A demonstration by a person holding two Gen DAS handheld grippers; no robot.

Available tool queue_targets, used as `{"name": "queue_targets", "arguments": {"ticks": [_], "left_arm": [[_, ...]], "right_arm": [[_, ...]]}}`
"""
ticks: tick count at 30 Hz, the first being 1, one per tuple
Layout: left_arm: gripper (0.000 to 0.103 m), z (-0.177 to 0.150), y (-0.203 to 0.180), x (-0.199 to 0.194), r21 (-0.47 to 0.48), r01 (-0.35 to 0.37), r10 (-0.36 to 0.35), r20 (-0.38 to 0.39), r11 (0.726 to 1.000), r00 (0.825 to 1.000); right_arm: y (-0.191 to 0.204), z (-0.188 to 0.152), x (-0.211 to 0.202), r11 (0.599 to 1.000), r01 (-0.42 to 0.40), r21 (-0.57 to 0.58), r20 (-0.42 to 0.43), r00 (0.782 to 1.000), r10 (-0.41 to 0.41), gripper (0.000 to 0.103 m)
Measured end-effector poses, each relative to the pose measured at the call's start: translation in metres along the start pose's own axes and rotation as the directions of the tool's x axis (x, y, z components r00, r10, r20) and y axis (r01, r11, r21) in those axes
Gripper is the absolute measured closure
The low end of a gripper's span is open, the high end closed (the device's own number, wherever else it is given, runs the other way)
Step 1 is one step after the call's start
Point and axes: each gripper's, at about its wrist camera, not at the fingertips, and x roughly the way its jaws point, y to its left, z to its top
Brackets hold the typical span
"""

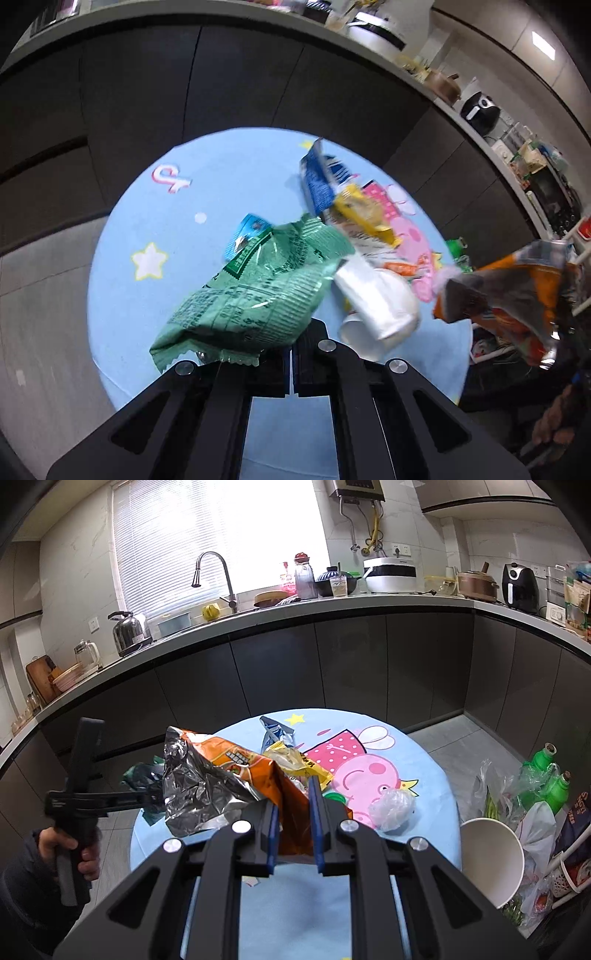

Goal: Collect trash
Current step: 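Carry the chip bag and green wrapper over the white bin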

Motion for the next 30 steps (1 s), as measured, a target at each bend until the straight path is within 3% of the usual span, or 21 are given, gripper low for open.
{"name": "queue_targets", "arguments": {"ticks": [8, 16, 26, 30], "left_arm": [[0.103, 0.005, -0.056, -0.037, 0.109, 0.073, -0.080, 0.066, 0.991, 0.995], [0.102, 0.003, -0.113, -0.049, 0.214, 0.148, -0.166, 0.068, 0.965, 0.984], [0.102, -0.003, -0.195, -0.027, 0.327, 0.246, -0.256, -0.014, 0.913, 0.967], [0.102, -0.008, -0.231, -0.014, 0.377, 0.291, -0.291, -0.059, 0.879, 0.955]], "right_arm": [[-0.018, 0.001, -0.018, 0.998, 0.038, 0.045, 0.036, 0.999, -0.040, 0.087], [-0.052, -0.002, -0.041, 0.990, 0.092, 0.110, 0.075, 0.992, -0.101, 0.087], [-0.115, -0.020, -0.072, 0.957, 0.191, 0.217, 0.089, 0.973, -0.214, 0.087], [-0.146, -0.034, -0.080, 0.933, 0.229, 0.278, 0.074, 0.963, -0.259, 0.087]]}}
